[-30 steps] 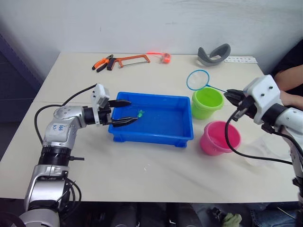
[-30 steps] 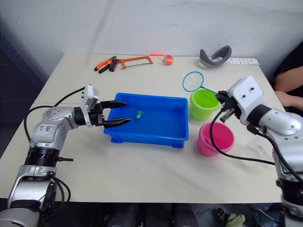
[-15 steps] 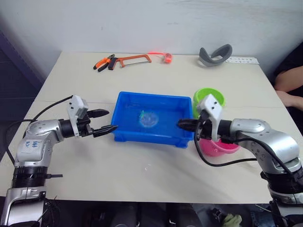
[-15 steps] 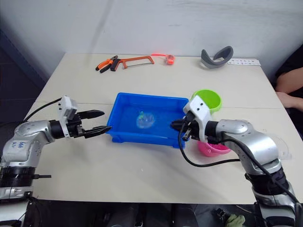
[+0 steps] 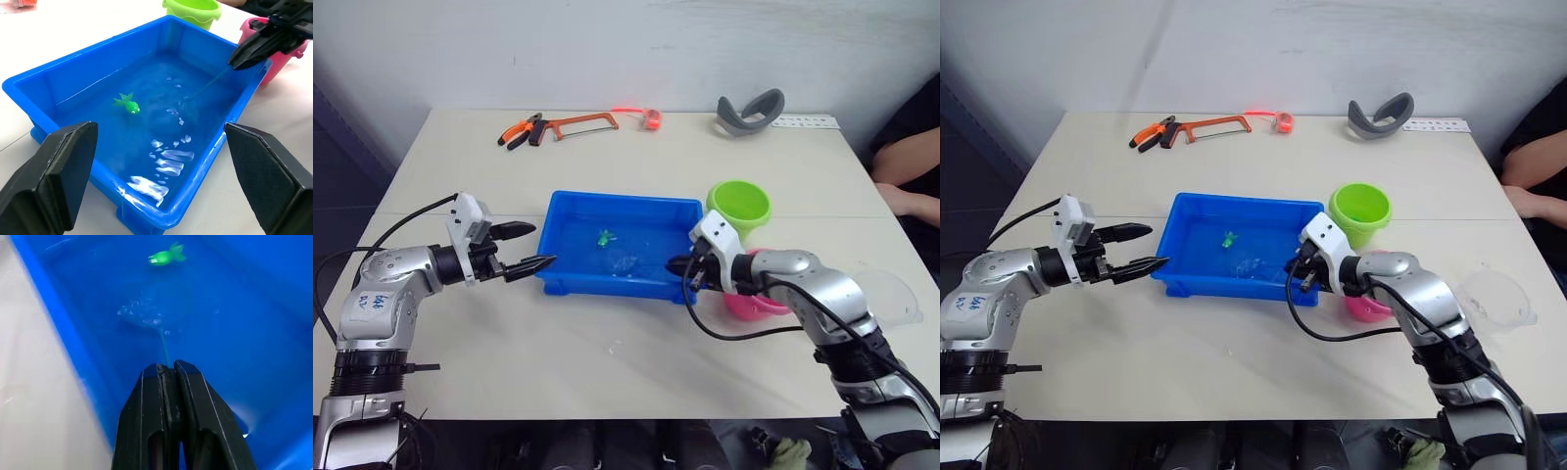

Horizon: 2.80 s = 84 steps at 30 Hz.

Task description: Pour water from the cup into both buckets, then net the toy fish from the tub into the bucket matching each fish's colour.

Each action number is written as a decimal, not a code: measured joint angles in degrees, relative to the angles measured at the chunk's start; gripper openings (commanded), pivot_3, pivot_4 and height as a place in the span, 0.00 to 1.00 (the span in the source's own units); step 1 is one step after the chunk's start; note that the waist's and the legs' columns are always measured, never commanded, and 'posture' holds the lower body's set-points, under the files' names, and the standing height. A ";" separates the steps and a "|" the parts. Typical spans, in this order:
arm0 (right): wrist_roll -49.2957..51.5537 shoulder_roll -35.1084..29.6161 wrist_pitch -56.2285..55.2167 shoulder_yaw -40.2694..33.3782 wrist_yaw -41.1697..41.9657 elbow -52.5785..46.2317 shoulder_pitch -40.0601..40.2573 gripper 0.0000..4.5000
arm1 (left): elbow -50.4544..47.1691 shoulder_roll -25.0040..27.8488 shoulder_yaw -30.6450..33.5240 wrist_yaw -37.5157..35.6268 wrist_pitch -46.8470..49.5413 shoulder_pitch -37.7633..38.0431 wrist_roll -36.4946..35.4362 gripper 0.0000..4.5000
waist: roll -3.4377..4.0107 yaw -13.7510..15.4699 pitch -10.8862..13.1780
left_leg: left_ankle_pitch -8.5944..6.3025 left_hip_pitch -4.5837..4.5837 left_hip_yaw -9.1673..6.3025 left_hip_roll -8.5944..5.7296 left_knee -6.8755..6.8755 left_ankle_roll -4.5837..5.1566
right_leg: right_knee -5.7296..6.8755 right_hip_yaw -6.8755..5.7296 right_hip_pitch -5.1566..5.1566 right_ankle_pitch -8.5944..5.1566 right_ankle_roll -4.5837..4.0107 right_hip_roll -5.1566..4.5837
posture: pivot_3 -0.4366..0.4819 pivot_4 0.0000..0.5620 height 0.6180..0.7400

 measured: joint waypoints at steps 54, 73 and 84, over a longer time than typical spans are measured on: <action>-15.36 -25.53 -23.84 -26.91 -8.70 -9.57 24.35 0.00 | 10.99 -13.79 -11.22 -6.26 -4.65 -18.03 -0.04 1.00 | 0.00 1.10 0.00 | 0.01 0.01 0.17 -0.06 0.01 0.05 | -0.03 -0.03 0.03 0.00 0.01 0.20 | 0.48 0.27 1.00; -45.72 -36.90 -66.55 -21.56 -16.48 3.36 26.04 0.00 | 11.00 -13.42 -11.08 -6.32 -4.97 -17.90 -0.04 1.00 | 0.00 1.32 0.01 | 0.05 0.05 0.09 -0.02 0.06 -0.03 | -0.07 -0.06 0.15 0.00 0.01 0.22 | 0.48 0.27 1.00; -1.85 -22.29 -32.48 -33.06 -1.07 -10.49 23.99 0.00 | 3.87 -6.13 -11.72 -14.23 0.40 -15.57 -2.54 1.00 | 0.01 1.44 0.01 | 0.05 0.05 -0.05 0.03 0.07 -0.03 | -0.07 -0.06 0.20 0.00 0.00 0.16 | 0.48 0.27 1.00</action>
